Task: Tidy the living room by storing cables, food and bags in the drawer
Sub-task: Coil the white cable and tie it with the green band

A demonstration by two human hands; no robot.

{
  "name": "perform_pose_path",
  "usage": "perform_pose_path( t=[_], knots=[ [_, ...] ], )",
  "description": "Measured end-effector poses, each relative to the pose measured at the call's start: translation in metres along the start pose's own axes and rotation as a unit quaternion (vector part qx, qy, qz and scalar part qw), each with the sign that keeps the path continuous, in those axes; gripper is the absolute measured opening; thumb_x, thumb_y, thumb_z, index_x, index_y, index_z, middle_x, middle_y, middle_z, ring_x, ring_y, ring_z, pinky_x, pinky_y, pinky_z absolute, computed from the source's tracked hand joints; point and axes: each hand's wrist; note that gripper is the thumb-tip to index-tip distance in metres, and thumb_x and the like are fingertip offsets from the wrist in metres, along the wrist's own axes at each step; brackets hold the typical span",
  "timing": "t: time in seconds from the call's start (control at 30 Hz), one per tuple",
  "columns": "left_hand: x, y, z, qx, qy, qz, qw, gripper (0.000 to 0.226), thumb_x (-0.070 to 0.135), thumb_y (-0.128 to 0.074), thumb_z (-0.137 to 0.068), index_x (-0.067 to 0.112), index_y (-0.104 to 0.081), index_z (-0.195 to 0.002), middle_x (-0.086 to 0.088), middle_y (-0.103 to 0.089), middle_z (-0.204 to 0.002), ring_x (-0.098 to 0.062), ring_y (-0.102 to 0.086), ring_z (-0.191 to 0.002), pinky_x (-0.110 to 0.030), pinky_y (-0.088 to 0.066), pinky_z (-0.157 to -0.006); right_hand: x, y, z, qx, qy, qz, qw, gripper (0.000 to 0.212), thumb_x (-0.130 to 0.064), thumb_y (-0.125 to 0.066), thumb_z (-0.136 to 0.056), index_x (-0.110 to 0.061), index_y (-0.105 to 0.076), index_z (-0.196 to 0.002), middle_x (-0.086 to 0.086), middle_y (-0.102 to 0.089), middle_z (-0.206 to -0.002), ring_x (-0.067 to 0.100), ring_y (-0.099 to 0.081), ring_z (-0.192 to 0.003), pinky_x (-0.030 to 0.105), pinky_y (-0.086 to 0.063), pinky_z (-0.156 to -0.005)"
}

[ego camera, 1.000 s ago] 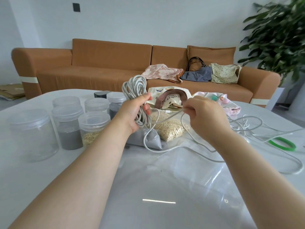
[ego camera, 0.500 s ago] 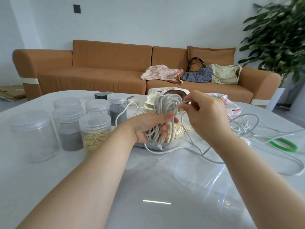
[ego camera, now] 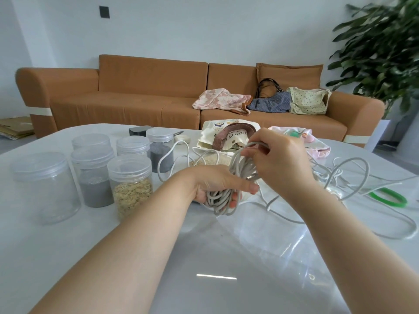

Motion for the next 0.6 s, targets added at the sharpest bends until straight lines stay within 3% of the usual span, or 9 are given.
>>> perform_pose_path(
  t=[0.1,0.23,0.3,0.37,0.43,0.53,0.6],
  knots=[
    [0.0001,-0.0003,-0.0028,-0.001,0.01,-0.027,1.0,0.022,0.016,-0.076,-0.076,0.006,-0.057,-0.078,-0.008,-0.055,-0.059,-0.014,-0.053,-0.046,-0.022,-0.045,-0.048,0.0006,0.0009,-0.001,-0.018,-0.065,-0.009,0.998,0.005,-0.009,-0.072,-0.073,-0.013,-0.069,-0.074,-0.013,-0.055,-0.059,0.02,-0.059,-0.06,0.035,-0.049,-0.056],
    [-0.0011,0.0002,-0.0014,-0.013,0.02,-0.065,0.998,0.044,0.022,-0.08,-0.051,0.004,-0.059,-0.086,-0.012,-0.058,-0.07,-0.021,-0.053,-0.057,-0.029,-0.042,-0.06,0.0011,0.0039,-0.0049,-0.048,-0.171,-0.052,0.983,0.01,-0.012,-0.072,-0.078,-0.016,-0.069,-0.069,-0.002,-0.056,-0.054,0.015,-0.049,-0.054,0.031,-0.04,-0.056],
    [-0.0008,-0.0027,-0.0018,-0.014,0.012,-0.073,0.997,0.03,0.019,-0.077,-0.057,0.003,-0.06,-0.076,-0.01,-0.061,-0.068,-0.021,-0.053,-0.06,-0.027,-0.042,-0.059,0.0043,0.0051,-0.0057,-0.056,-0.226,-0.085,0.969,0.01,-0.014,-0.073,-0.079,-0.013,-0.069,-0.069,-0.003,-0.049,-0.049,0.009,-0.04,-0.047,0.024,-0.034,-0.048],
    [-0.0003,-0.0039,-0.0021,-0.035,0.006,-0.061,0.998,0.012,0.008,-0.07,-0.078,0.004,-0.061,-0.071,-0.006,-0.065,-0.066,-0.017,-0.061,-0.059,-0.023,-0.048,-0.055,0.0065,0.0066,-0.006,-0.053,-0.26,-0.117,0.957,0.011,-0.015,-0.074,-0.078,-0.009,-0.071,-0.07,-0.003,-0.046,-0.047,0.005,-0.035,-0.041,0.016,-0.03,-0.044],
    [-0.0015,-0.0025,-0.0021,-0.072,-0.009,-0.017,0.997,0.02,-0.002,-0.055,-0.089,0.003,-0.059,-0.071,-0.004,-0.067,-0.064,-0.016,-0.068,-0.066,-0.024,-0.055,-0.058,0.0063,0.0083,-0.0065,-0.05,-0.27,-0.134,0.952,0.011,-0.016,-0.075,-0.077,-0.008,-0.072,-0.07,0.0,-0.048,-0.048,0.004,-0.037,-0.04,0.012,-0.027,-0.04],
    [-0.0041,-0.0003,-0.0006,-0.082,-0.04,0.003,0.996,0.02,-0.003,-0.057,-0.088,0.004,-0.058,-0.069,-0.005,-0.063,-0.06,-0.019,-0.069,-0.064,-0.027,-0.055,-0.058,0.0067,0.0094,-0.0081,-0.055,-0.285,-0.143,0.946,0.014,-0.019,-0.077,-0.075,-0.008,-0.072,-0.068,0.004,-0.056,-0.053,0.002,-0.04,-0.042,0.011,-0.031,-0.042],
    [-0.0043,-0.0006,0.0011,-0.064,-0.071,-0.006,0.995,0.012,0.004,-0.064,-0.079,0.003,-0.057,-0.07,-0.005,-0.06,-0.057,-0.018,-0.065,-0.056,-0.03,-0.053,-0.059,0.0098,0.0098,-0.0093,-0.052,-0.305,-0.159,0.938,0.023,-0.025,-0.08,-0.072,-0.005,-0.069,-0.066,0.011,-0.057,-0.056,0.011,-0.042,-0.047,0.019,-0.034,-0.046]
  ],
)
Point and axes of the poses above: each hand's wrist, its own z-axis away from the middle knuckle, its own y-axis out of the back of the hand, x = y × z
